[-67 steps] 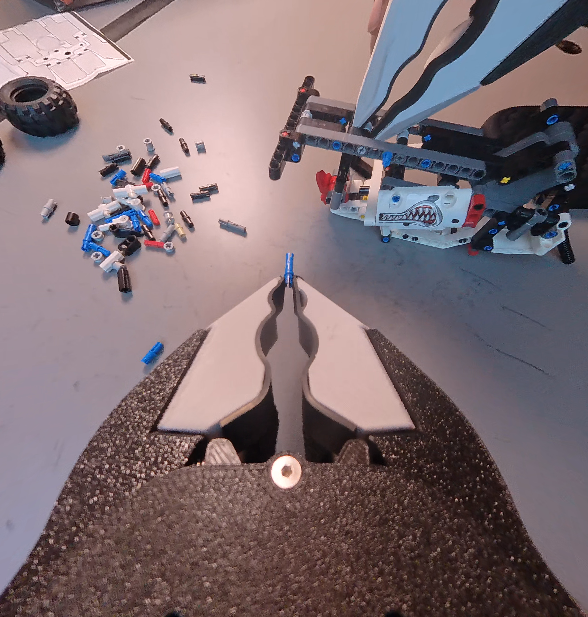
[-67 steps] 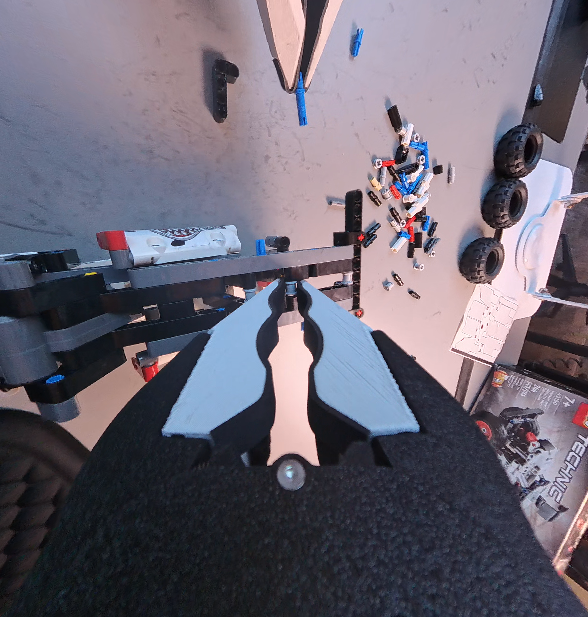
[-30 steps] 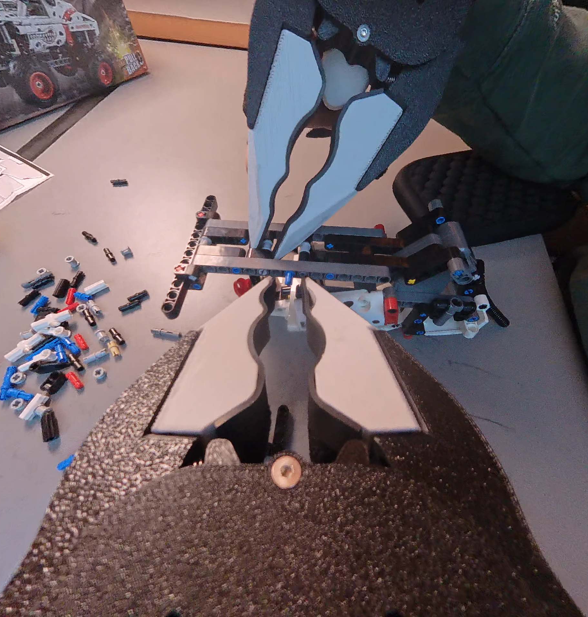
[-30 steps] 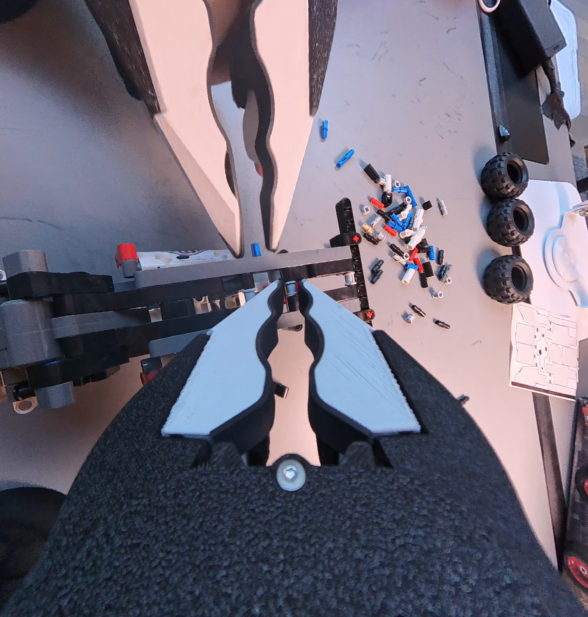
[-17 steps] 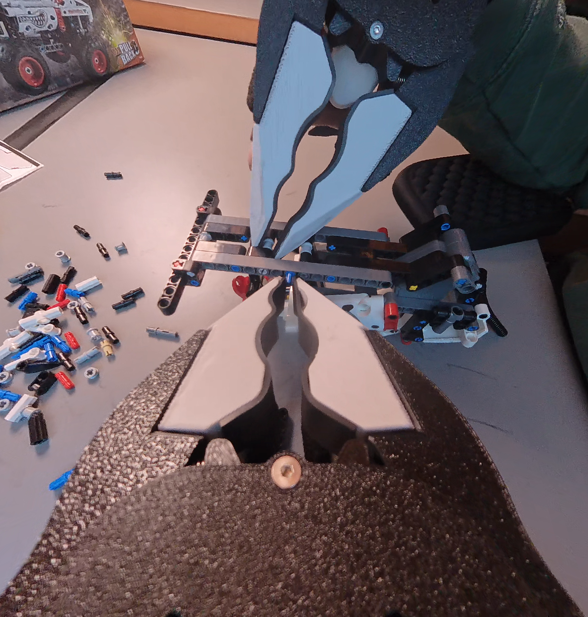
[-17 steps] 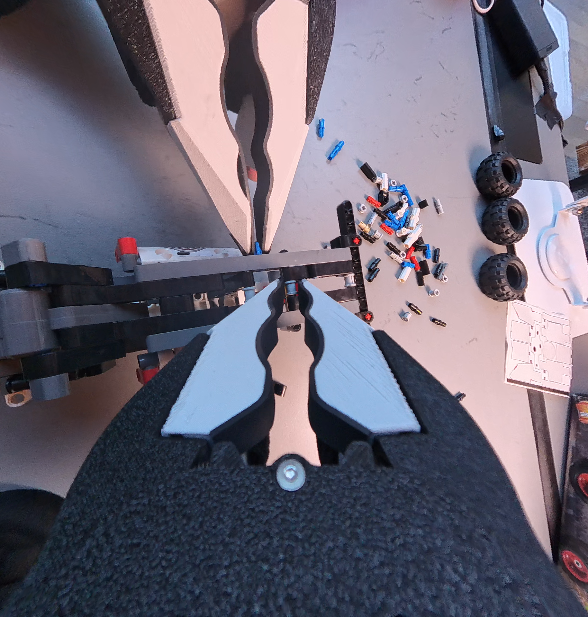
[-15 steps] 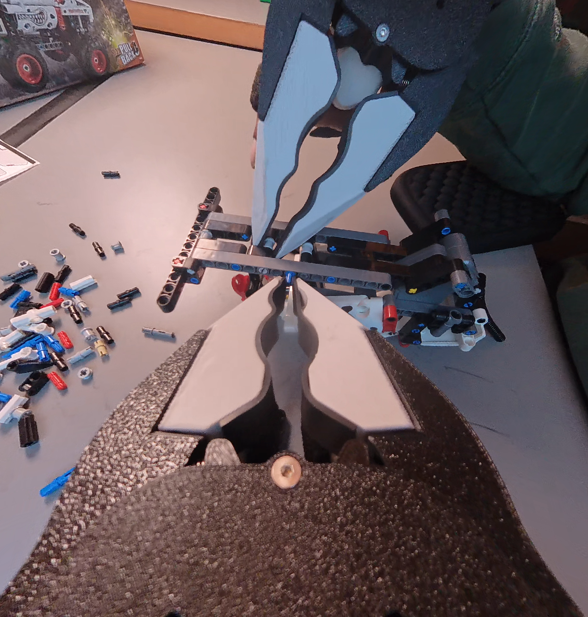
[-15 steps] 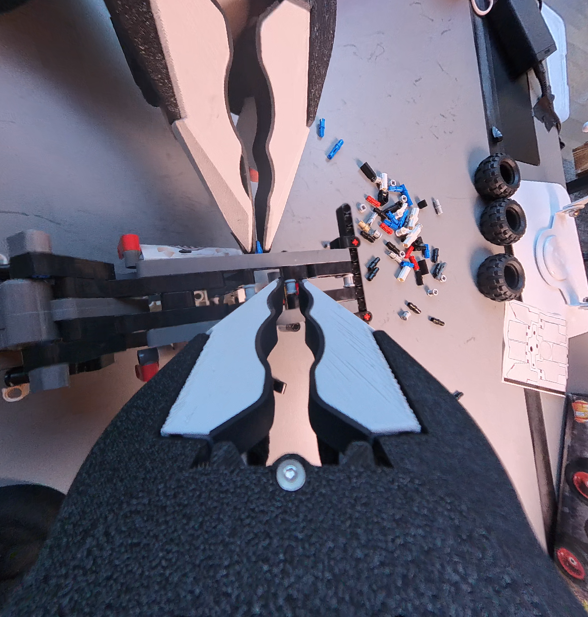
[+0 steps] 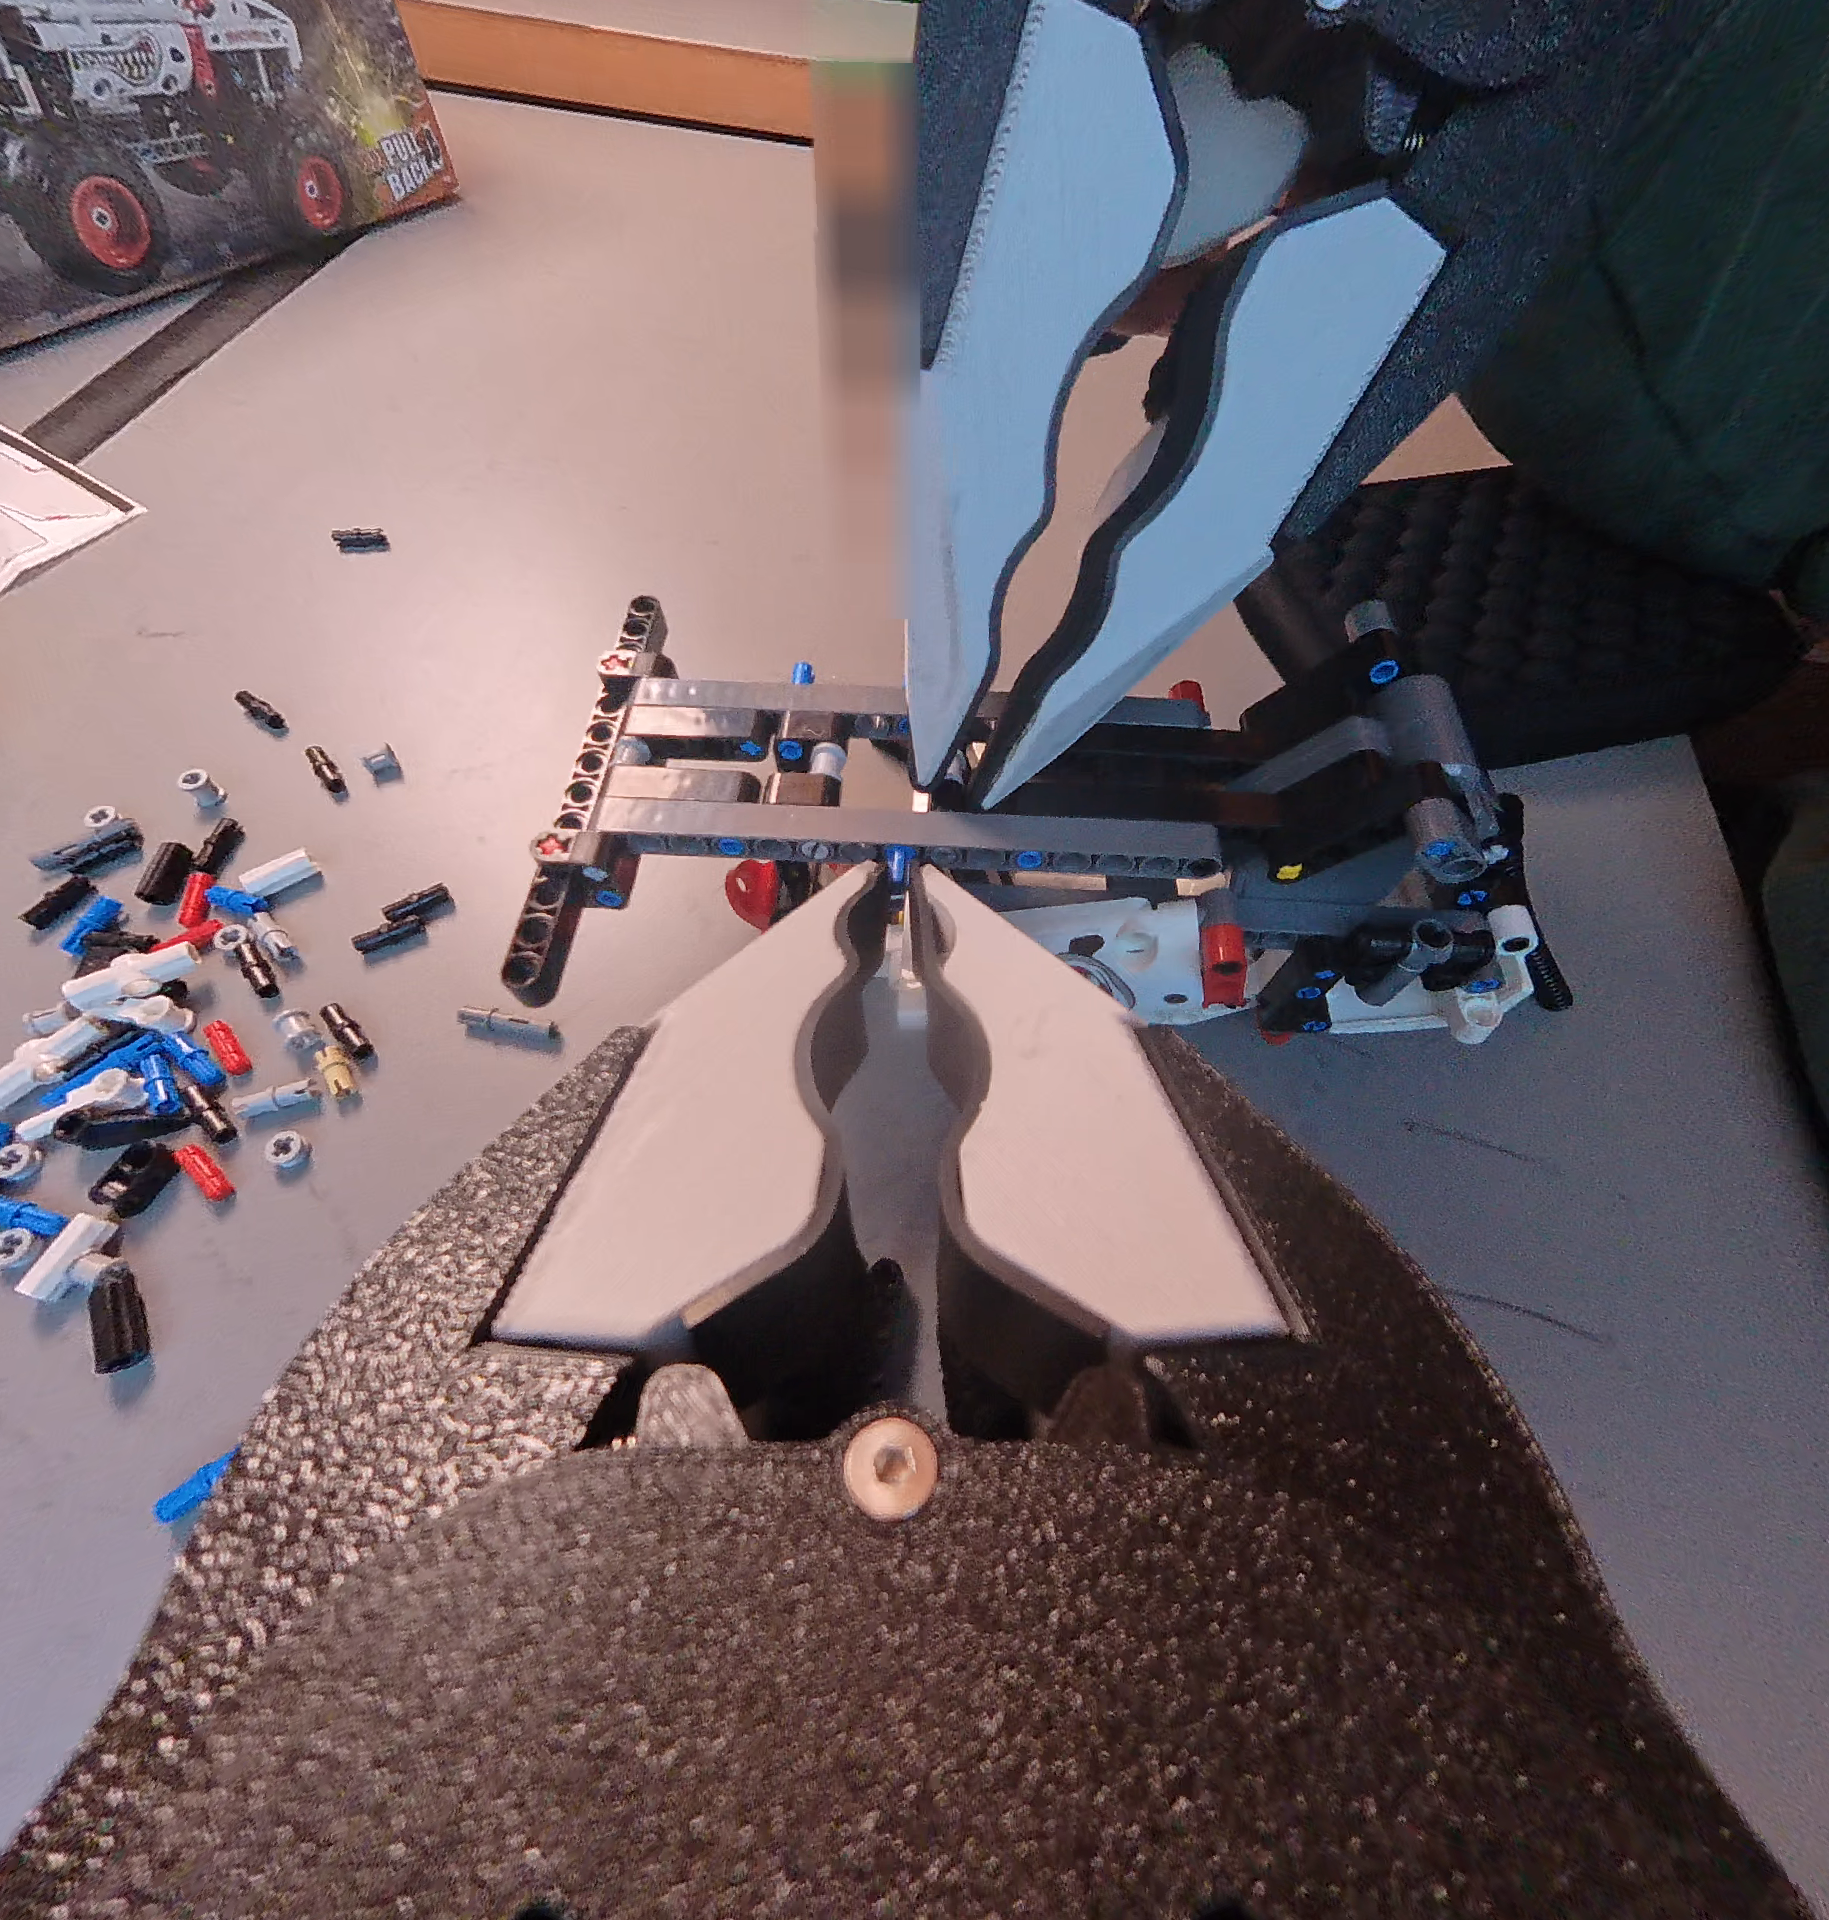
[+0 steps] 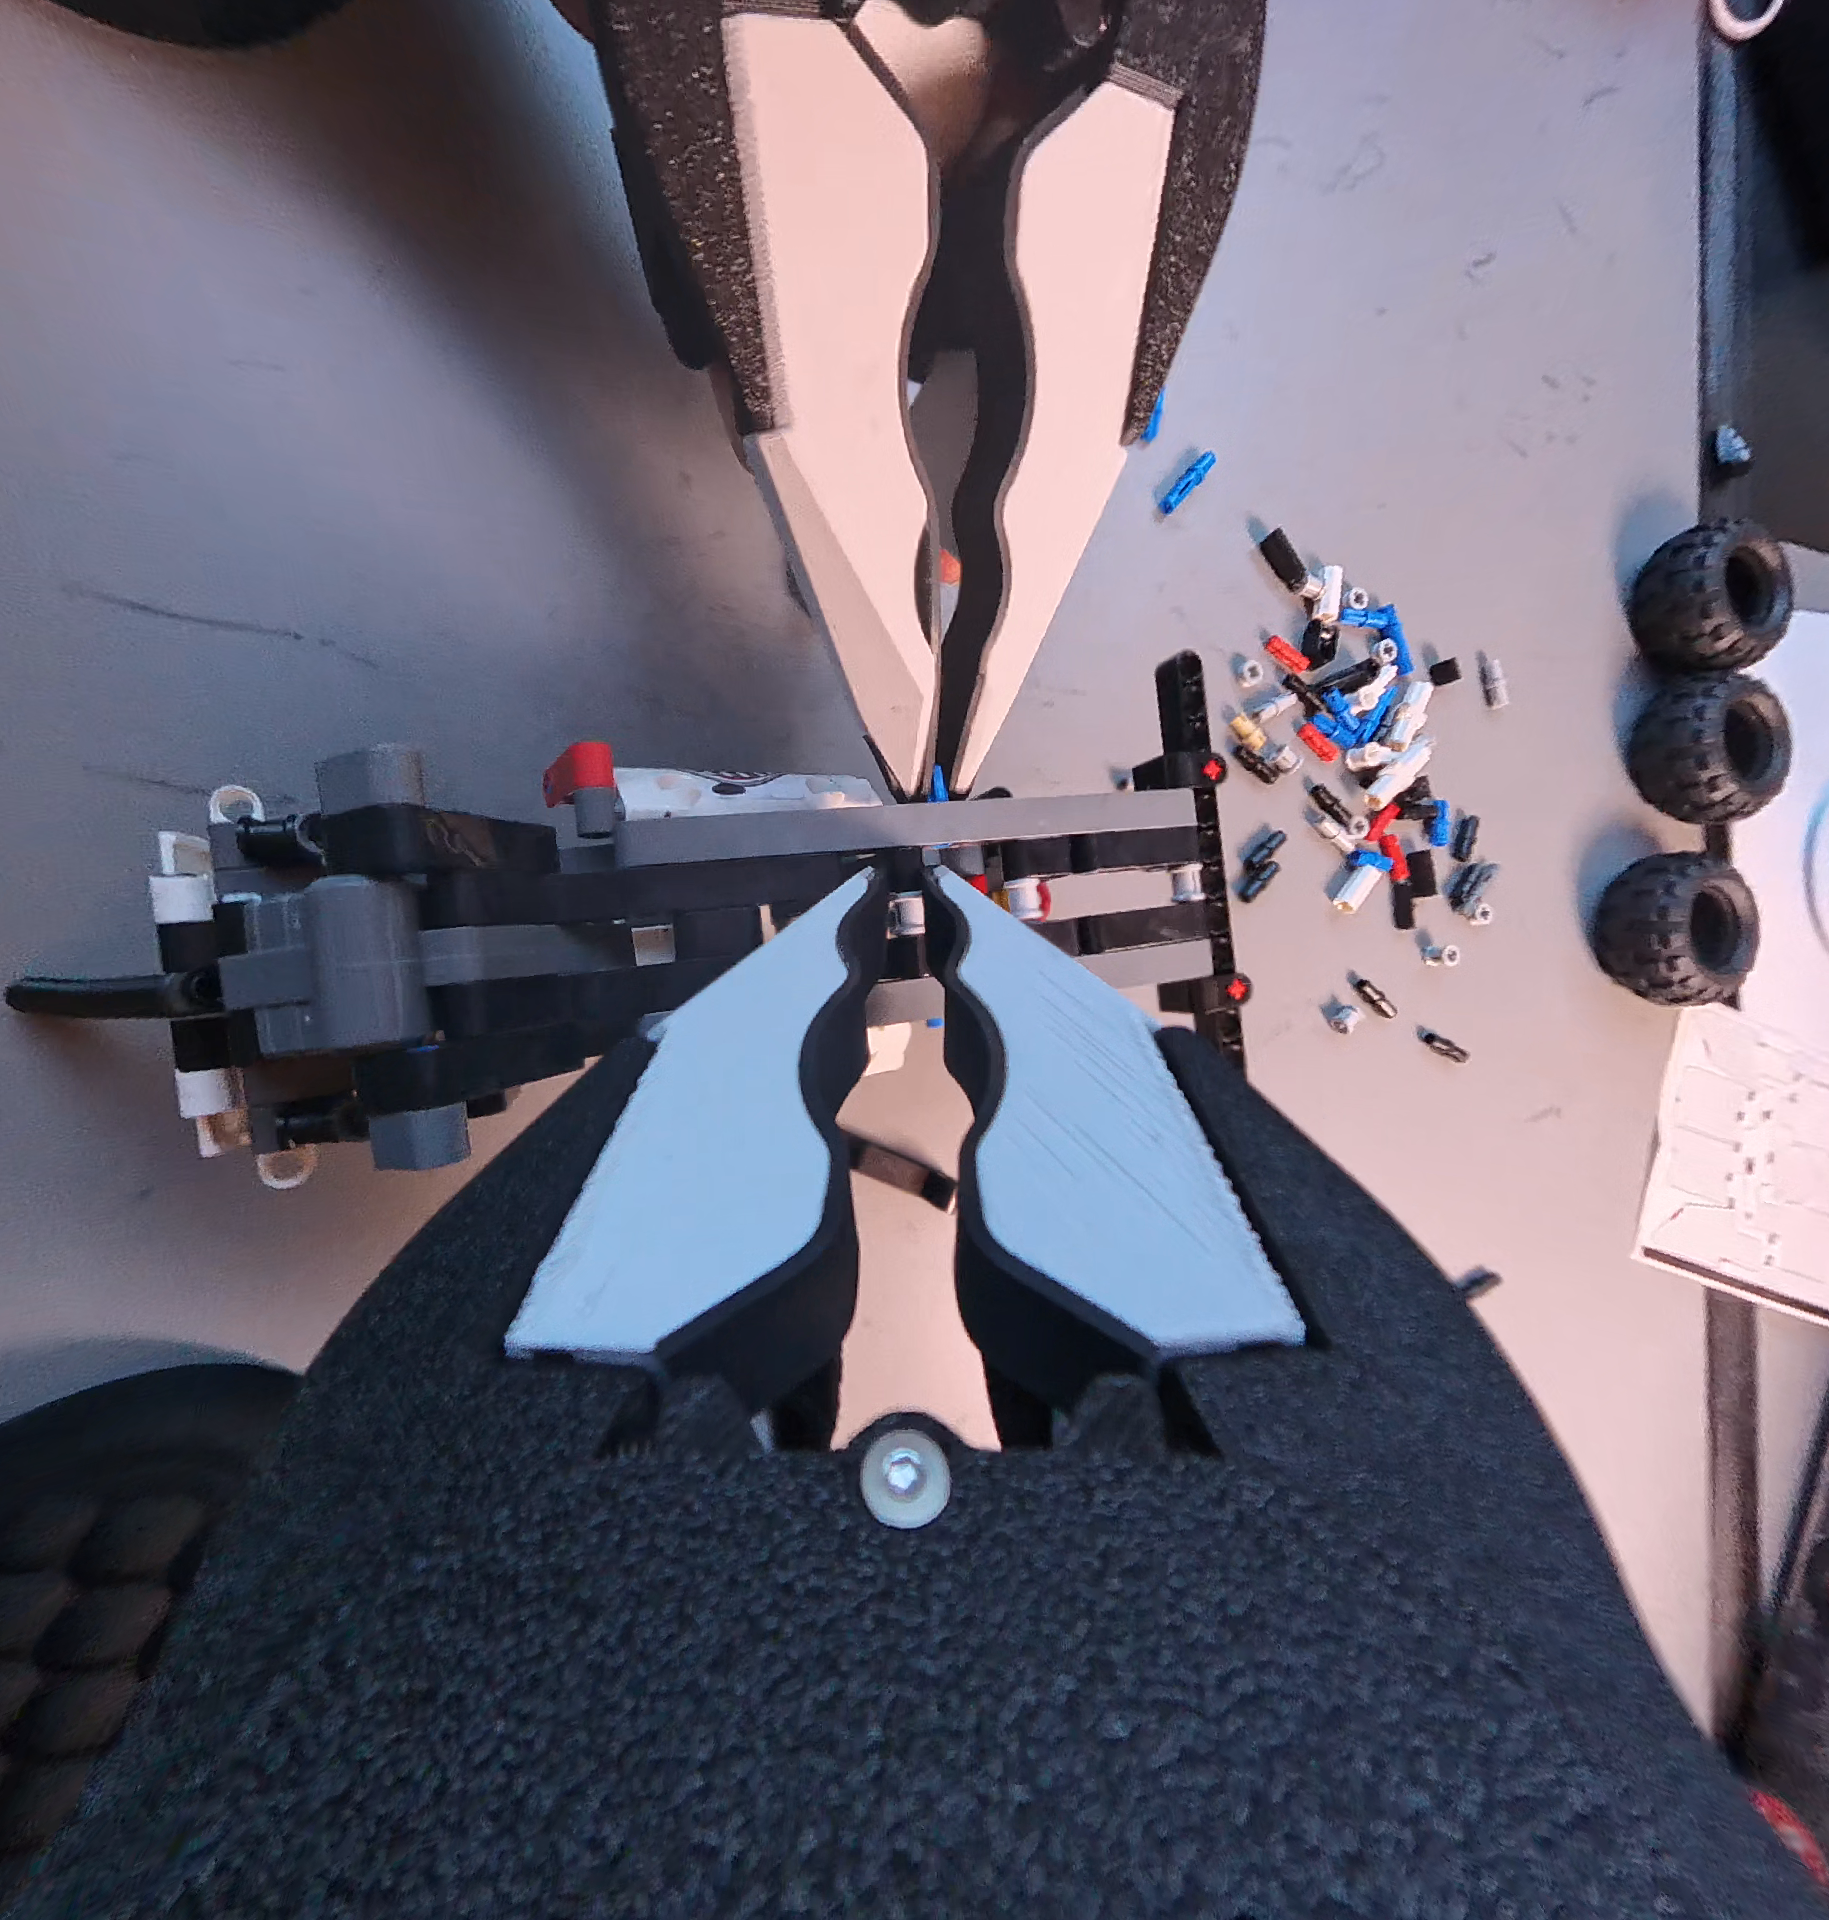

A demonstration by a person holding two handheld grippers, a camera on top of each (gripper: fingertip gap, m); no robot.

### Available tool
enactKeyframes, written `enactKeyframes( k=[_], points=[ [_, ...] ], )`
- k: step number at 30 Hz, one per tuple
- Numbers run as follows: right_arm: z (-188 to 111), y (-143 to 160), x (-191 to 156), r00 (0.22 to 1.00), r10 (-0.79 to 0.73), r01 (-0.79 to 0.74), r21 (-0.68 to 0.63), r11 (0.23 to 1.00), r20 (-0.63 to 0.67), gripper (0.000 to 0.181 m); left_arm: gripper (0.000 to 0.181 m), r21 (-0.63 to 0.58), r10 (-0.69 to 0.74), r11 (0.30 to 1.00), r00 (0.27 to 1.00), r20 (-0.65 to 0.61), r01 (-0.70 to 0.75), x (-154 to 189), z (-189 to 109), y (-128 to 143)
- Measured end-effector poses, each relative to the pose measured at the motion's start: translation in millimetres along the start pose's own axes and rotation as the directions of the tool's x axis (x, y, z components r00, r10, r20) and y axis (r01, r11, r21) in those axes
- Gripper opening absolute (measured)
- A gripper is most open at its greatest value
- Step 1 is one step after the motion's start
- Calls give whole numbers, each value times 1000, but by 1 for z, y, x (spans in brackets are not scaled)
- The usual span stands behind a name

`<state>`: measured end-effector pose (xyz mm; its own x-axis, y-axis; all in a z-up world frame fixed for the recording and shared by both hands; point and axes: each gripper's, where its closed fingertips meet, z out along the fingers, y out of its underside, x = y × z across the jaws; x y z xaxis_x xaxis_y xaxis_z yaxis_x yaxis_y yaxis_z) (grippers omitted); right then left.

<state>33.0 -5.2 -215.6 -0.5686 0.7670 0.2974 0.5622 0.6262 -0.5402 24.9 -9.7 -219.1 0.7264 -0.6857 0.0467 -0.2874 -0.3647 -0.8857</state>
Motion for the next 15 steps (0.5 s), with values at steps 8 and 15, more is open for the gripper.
enactKeyframes(
  k=[8,15],
  points=[
    [-2,4,-3,999,-27,29,-30,999,45,8,3,3,10,1000,1000,-24,-10,5,1,-1],
    [1,4,-5,987,4,19,-141,990,160,6,2,11,10,1000,1000,-23,-10,5,-2,1]
  ],
)
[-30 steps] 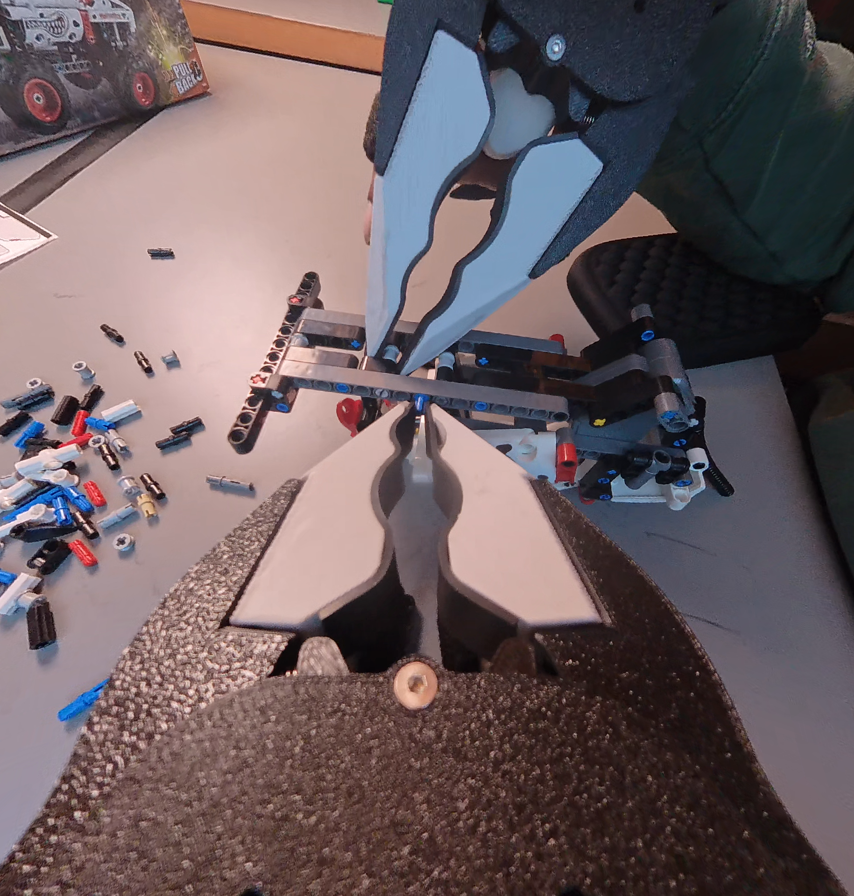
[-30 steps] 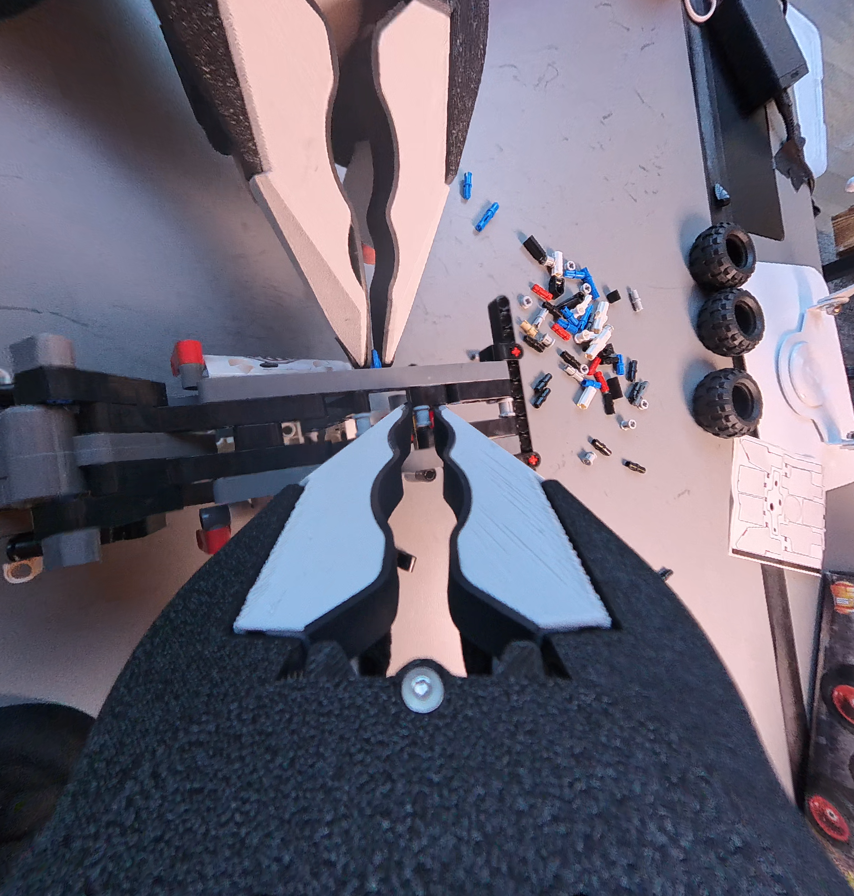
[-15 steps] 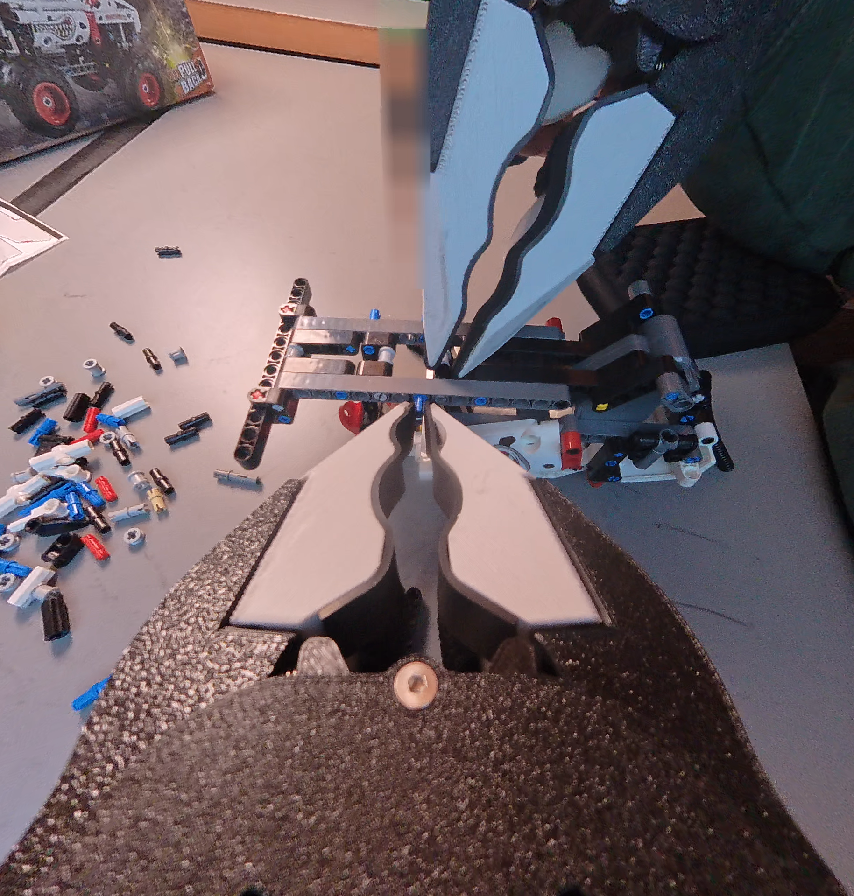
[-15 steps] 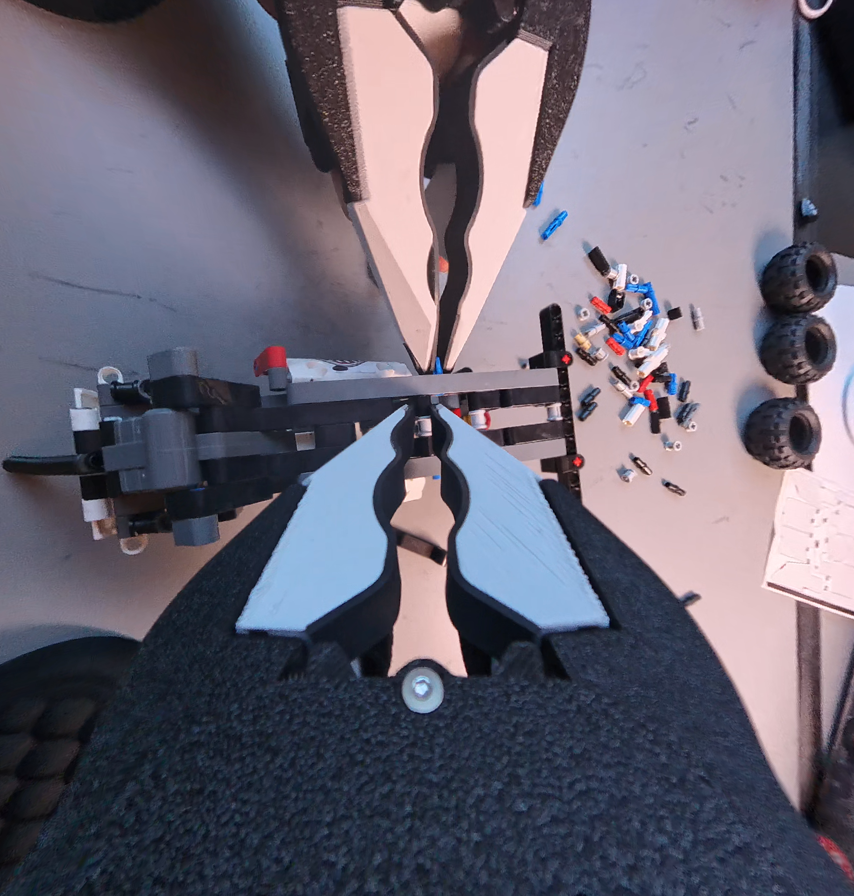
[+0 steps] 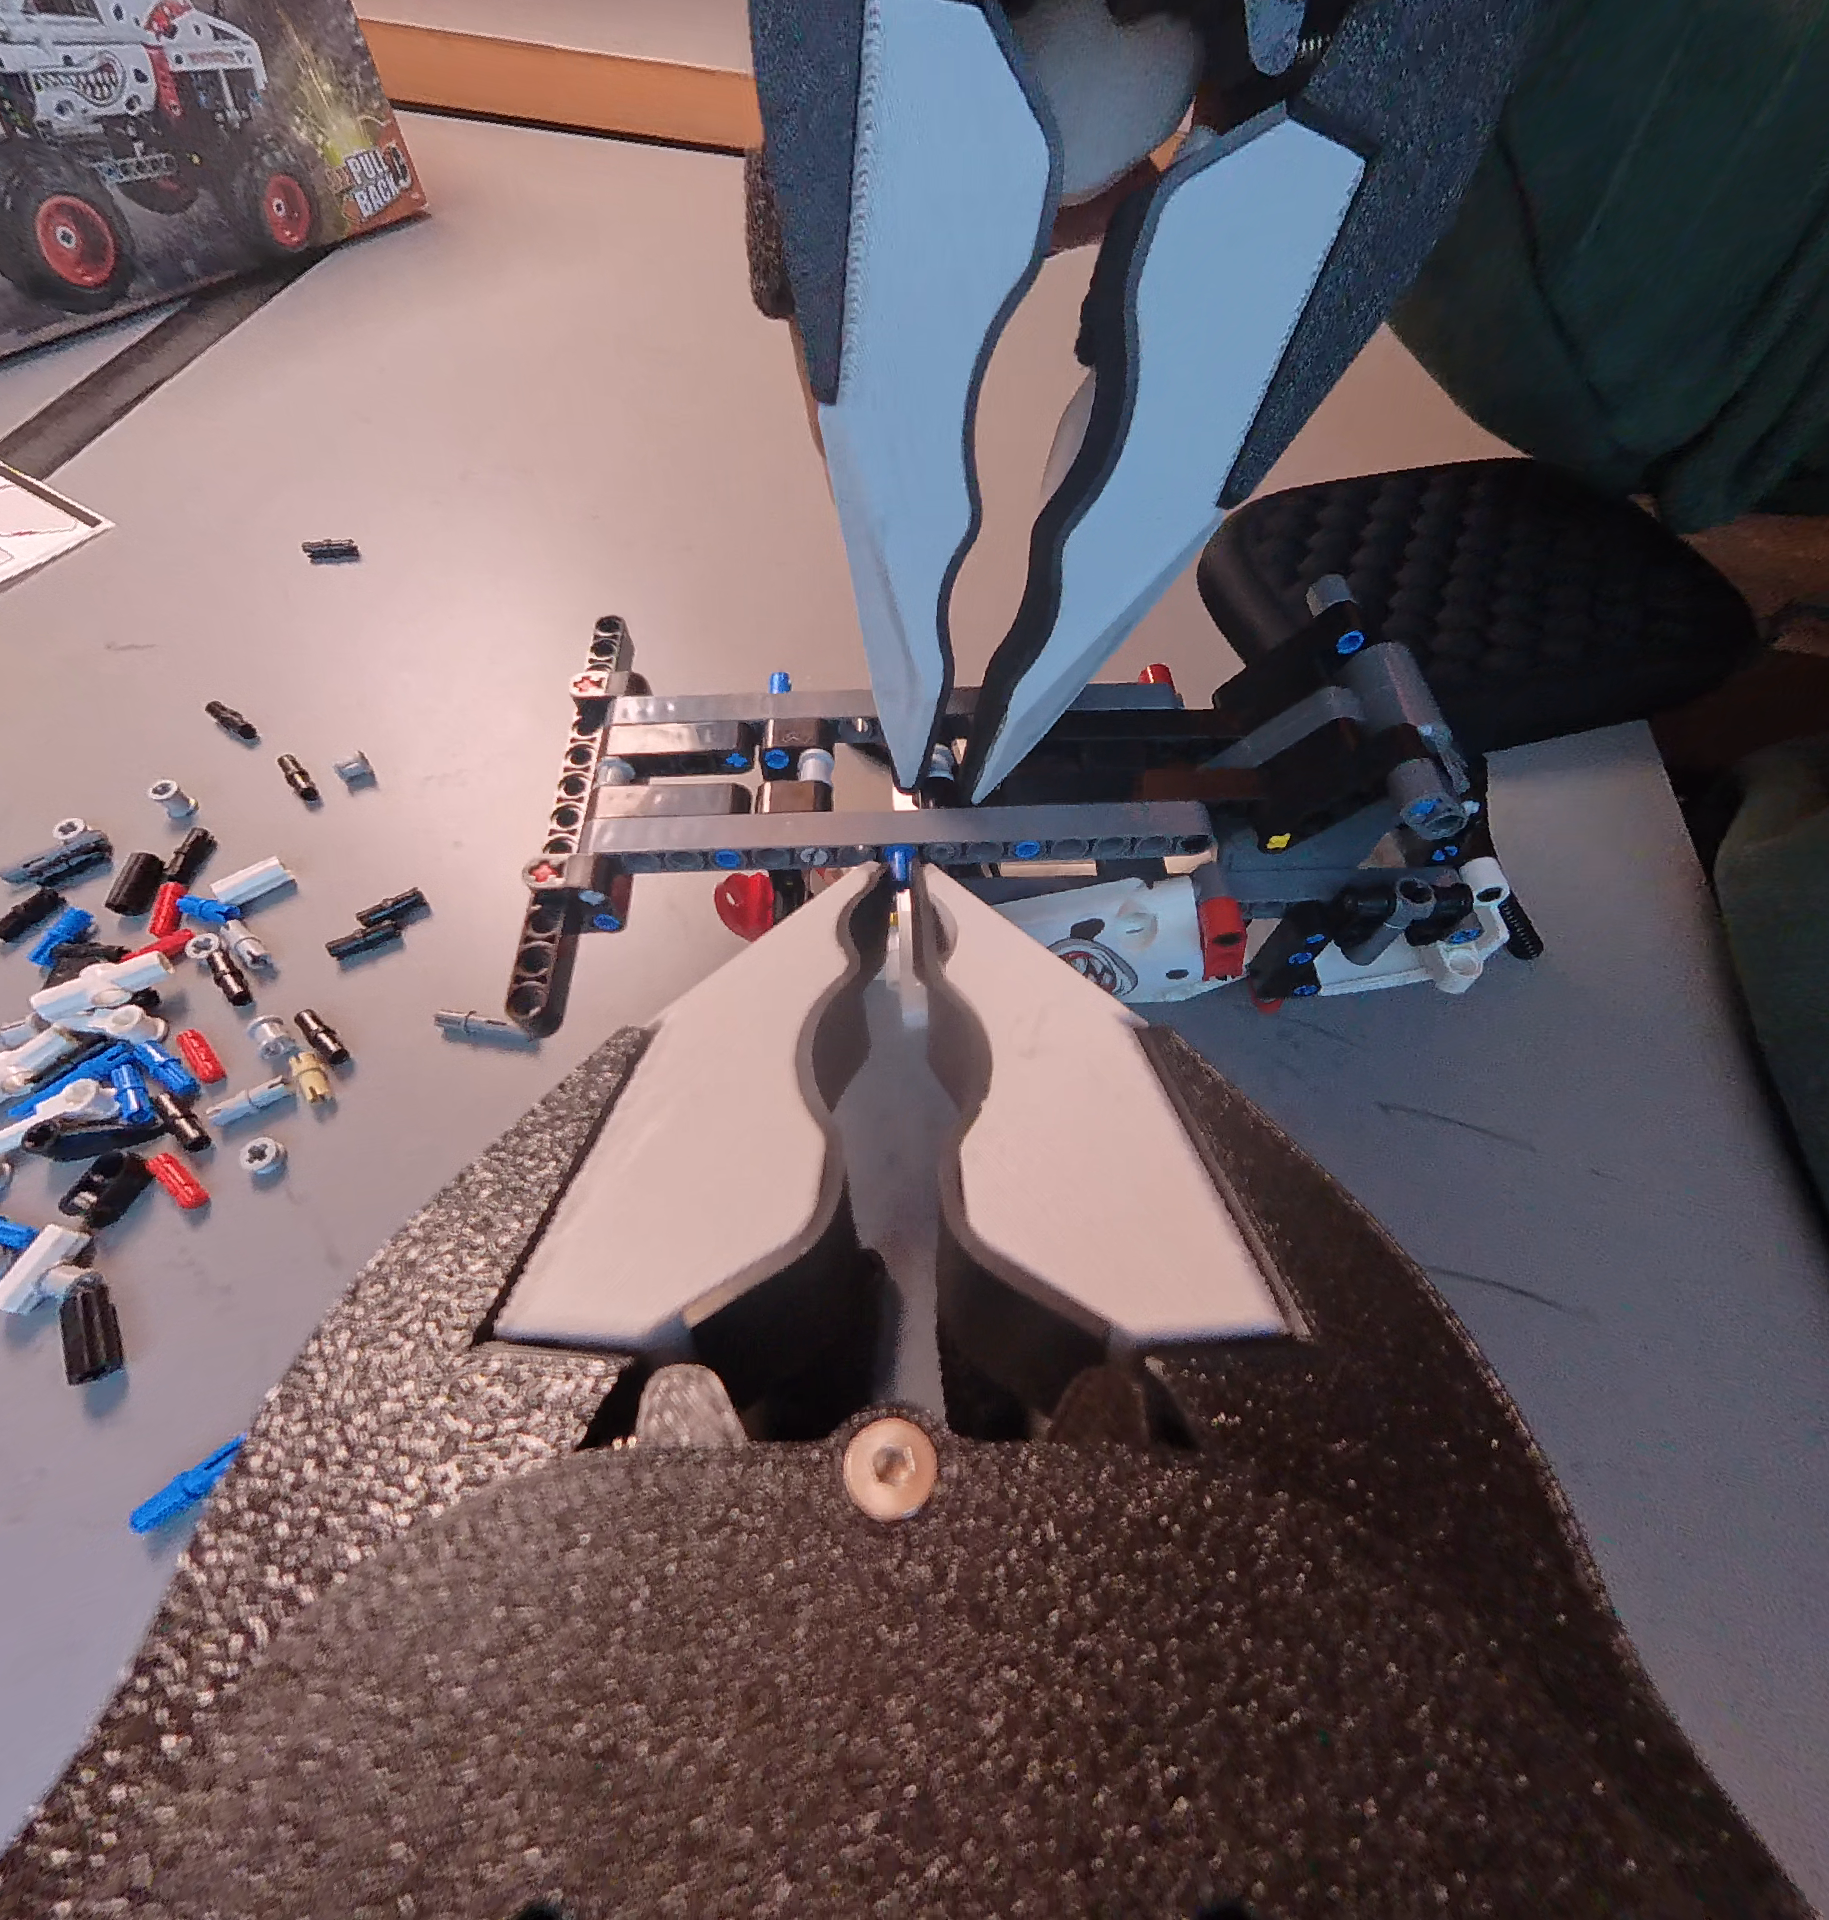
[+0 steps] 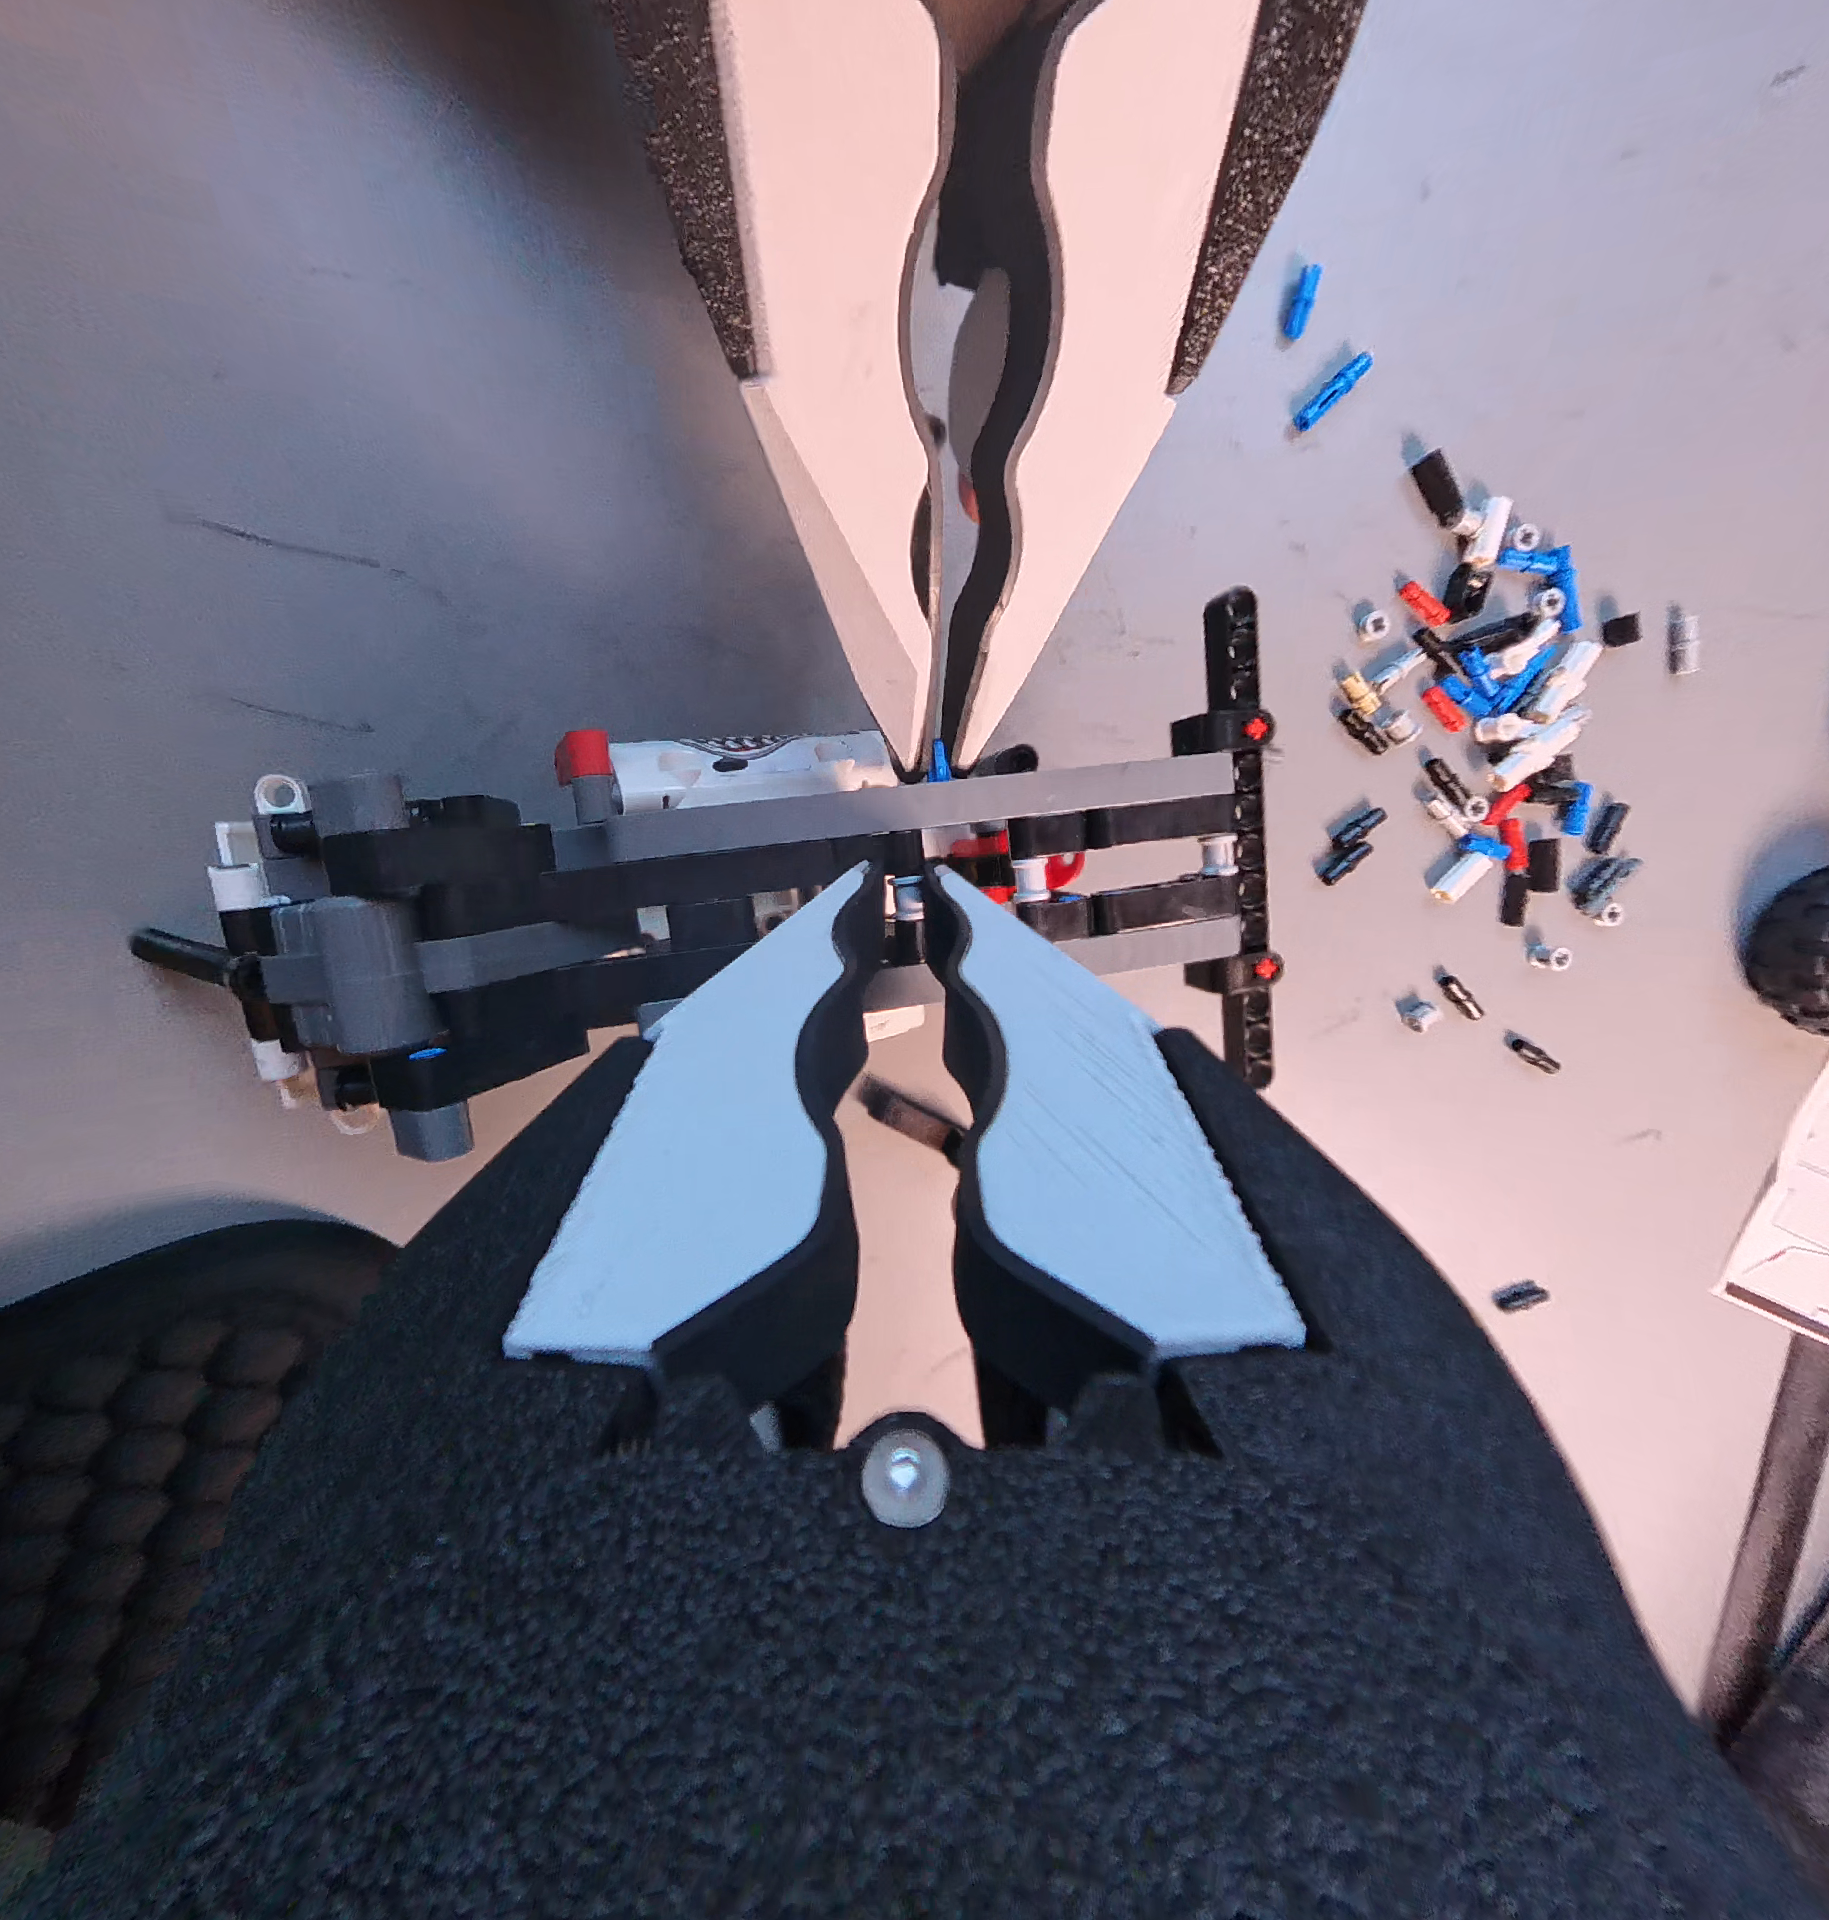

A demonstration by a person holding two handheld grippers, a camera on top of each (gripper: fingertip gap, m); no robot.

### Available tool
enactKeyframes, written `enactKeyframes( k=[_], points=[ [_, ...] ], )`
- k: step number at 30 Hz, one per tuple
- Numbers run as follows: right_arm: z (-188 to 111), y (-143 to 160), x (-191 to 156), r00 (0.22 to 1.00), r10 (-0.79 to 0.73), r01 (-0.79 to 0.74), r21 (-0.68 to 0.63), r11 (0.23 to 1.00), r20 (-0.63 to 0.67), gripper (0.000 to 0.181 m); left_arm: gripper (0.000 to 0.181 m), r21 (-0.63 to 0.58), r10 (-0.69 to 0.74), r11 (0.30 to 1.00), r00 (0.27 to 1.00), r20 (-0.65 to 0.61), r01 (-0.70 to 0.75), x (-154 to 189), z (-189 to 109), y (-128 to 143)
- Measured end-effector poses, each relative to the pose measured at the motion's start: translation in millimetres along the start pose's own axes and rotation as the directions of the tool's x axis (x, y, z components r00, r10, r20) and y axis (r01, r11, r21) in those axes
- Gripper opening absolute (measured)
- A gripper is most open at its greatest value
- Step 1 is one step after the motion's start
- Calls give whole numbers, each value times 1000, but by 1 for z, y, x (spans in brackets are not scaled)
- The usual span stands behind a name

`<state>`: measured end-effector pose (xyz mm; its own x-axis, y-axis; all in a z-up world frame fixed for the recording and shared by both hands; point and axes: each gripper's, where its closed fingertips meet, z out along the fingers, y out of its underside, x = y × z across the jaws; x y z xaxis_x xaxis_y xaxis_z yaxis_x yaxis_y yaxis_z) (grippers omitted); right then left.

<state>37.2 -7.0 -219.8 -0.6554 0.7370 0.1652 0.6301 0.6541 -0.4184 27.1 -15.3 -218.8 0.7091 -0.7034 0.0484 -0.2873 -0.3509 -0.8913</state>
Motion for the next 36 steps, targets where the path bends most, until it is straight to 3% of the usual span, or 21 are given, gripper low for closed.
enactKeyframes(
  k=[4,6,8,10,17,22,26,29,32,36],
  points=[
    [3,-4,0,1000,1,-1,10,1000,8,6,2,3,-40,999,999,-12,40,1,-8,5],
    [-6,20,13,997,-5,-3,-104,995,-71,5,2,18,-60,998,998,36,60,-11,-28,9],
    [-10,29,17,996,11,-18,-87,996,-89,4,2,71,-127,990,990,65,122,-24,-55,12],
    [-10,27,14,994,-9,2,-69,998,-105,5,2,58,-138,989,984,111,133,-31,-63,24],
    [-6,15,10,993,-20,22,14,1000,-121,6,3,39,-130,991,968,216,124,-60,-62,24],
    [-7,9,8,986,-18,33,82,996,-168,7,4,-90,-51,992,932,358,89,-103,-53,42],
    [-27,-11,9,982,56,-4,271,962,-182,9,6,-199,-15,974,909,417,108,-136,-40,55],
    [-42,-4,16,971,96,-26,302,953,-220,13,20,-219,-33,966,903,429,140,-149,-29,58],
    [-49,17,24,958,161,-84,303,949,-239,14,37,-200,-43,969,899,437,143,-149,-26,53],
    [-42,40,19,958,219,-151,321,935,-187,14,37,-55,-88,992,930,357,115,-121,-27,17]
  ],
)
